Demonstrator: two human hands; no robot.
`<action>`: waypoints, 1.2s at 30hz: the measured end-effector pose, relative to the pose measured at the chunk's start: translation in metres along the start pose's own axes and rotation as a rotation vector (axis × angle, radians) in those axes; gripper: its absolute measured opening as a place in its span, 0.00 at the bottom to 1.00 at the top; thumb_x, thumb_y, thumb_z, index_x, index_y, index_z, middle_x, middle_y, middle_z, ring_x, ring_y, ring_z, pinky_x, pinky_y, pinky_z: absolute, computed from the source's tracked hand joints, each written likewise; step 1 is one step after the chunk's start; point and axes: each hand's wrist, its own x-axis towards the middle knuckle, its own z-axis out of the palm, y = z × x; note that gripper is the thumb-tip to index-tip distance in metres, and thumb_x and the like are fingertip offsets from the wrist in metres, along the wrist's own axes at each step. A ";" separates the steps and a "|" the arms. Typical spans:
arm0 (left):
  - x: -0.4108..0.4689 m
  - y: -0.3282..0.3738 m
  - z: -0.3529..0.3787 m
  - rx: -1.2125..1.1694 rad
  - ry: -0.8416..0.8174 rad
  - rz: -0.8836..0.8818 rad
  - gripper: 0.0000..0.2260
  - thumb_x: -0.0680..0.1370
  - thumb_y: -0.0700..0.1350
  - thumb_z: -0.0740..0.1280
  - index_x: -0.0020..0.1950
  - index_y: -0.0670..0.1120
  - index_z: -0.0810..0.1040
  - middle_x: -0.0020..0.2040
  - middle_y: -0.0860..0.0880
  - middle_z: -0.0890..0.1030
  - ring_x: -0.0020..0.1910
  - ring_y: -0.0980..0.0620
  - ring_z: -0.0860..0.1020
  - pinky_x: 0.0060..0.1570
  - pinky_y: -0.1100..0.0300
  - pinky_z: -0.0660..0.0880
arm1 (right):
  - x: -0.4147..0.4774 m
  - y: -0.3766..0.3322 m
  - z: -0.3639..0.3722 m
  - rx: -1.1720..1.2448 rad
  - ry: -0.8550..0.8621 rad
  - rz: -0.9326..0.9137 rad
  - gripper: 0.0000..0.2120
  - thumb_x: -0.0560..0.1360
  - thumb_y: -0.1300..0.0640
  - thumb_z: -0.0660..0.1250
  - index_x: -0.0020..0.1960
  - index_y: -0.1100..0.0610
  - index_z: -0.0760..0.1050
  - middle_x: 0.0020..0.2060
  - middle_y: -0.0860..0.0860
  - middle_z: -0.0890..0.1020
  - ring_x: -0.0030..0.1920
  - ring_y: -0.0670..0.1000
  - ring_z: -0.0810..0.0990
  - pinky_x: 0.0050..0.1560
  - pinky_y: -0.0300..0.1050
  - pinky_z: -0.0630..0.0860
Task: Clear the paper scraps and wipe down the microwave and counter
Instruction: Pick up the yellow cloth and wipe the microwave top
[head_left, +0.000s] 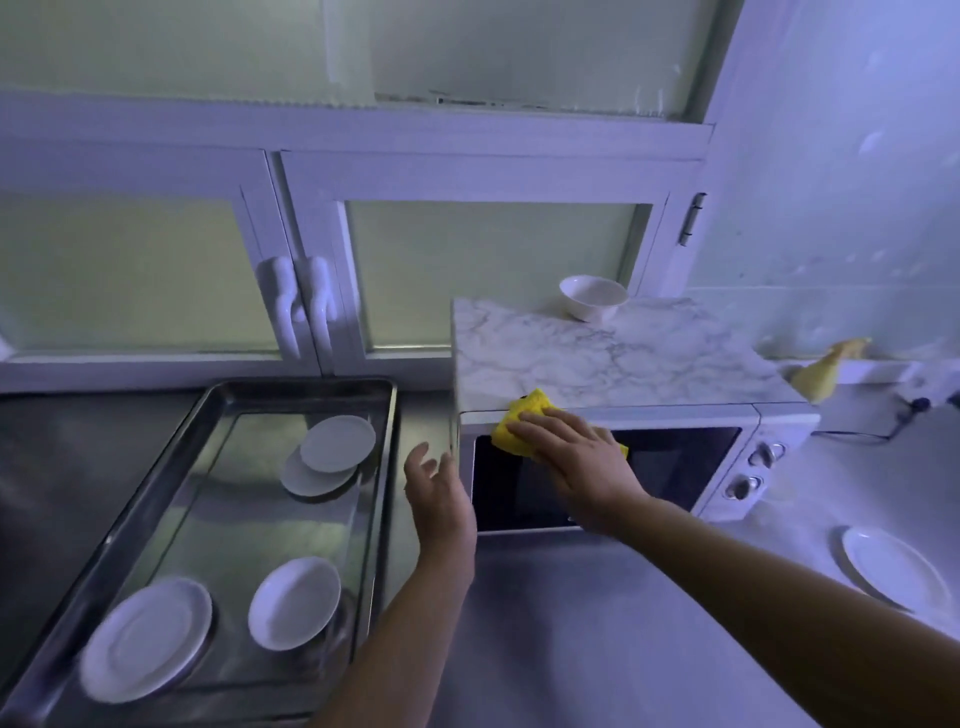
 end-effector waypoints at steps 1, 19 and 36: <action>-0.012 -0.003 -0.008 0.031 -0.048 0.010 0.12 0.82 0.46 0.61 0.66 0.52 0.72 0.62 0.50 0.75 0.55 0.54 0.75 0.45 0.64 0.68 | -0.017 -0.006 0.001 0.234 0.022 0.080 0.21 0.83 0.56 0.59 0.73 0.40 0.69 0.70 0.42 0.74 0.71 0.51 0.71 0.64 0.54 0.71; -0.139 -0.072 -0.023 0.178 -0.723 -0.120 0.08 0.75 0.39 0.73 0.50 0.51 0.82 0.50 0.51 0.86 0.54 0.51 0.82 0.58 0.52 0.77 | -0.242 -0.037 0.037 2.053 0.327 1.128 0.24 0.75 0.45 0.63 0.61 0.60 0.82 0.61 0.64 0.81 0.58 0.65 0.82 0.59 0.63 0.75; -0.194 -0.024 0.057 0.015 -1.291 -0.200 0.08 0.79 0.38 0.67 0.56 0.45 0.81 0.51 0.49 0.83 0.51 0.51 0.81 0.54 0.56 0.78 | -0.287 0.072 0.015 1.946 0.207 1.096 0.38 0.73 0.28 0.58 0.68 0.56 0.78 0.63 0.62 0.77 0.60 0.64 0.75 0.52 0.54 0.74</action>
